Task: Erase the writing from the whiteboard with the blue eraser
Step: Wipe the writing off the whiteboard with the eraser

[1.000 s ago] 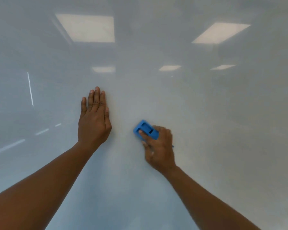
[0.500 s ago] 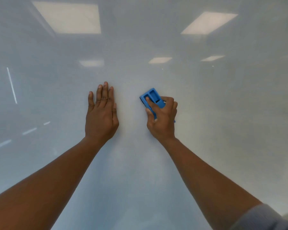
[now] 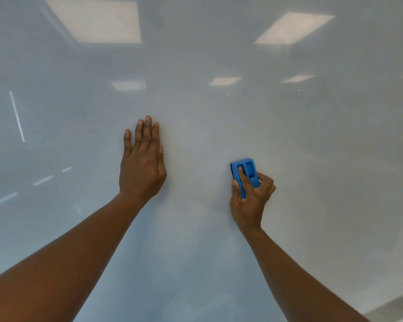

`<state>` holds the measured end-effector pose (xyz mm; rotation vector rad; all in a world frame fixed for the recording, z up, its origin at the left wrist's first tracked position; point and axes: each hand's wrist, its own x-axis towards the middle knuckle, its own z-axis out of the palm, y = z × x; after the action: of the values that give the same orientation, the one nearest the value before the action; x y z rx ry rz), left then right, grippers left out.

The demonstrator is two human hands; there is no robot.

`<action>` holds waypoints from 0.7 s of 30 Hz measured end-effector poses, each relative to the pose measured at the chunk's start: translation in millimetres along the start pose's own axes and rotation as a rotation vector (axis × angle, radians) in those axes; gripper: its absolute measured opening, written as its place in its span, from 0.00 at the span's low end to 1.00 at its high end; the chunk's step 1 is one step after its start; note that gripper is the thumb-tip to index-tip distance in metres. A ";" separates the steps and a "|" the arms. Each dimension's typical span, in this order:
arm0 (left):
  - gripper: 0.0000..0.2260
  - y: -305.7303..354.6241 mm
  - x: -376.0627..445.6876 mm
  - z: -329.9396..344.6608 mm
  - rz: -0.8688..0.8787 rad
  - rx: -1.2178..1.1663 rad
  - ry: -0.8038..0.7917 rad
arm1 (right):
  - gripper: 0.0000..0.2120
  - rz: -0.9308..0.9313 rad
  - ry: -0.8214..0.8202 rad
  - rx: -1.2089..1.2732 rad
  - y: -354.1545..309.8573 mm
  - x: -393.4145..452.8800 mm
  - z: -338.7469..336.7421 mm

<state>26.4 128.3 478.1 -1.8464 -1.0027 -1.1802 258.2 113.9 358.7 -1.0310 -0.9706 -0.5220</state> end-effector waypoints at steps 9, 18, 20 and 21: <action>0.25 -67.5 -14.8 -33.4 -0.122 0.071 0.030 | 0.17 -0.261 -0.050 -0.024 -133.9 77.4 71.4; 0.25 -114.9 -40.2 -57.6 -0.210 0.072 0.045 | 0.19 -0.610 -0.313 0.008 -184.5 11.1 94.0; 0.24 -125.9 -42.0 -64.7 -0.225 0.082 0.043 | 0.18 -0.558 -0.260 0.002 -189.0 22.9 97.9; 0.24 -131.9 -42.7 -68.9 -0.234 0.086 0.043 | 0.18 -0.509 -0.225 0.001 -195.2 31.8 101.4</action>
<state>-127.9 117.1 481.4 -1.6638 -1.2511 -1.2854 83.6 118.6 496.1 -0.8498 -1.4468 -0.8338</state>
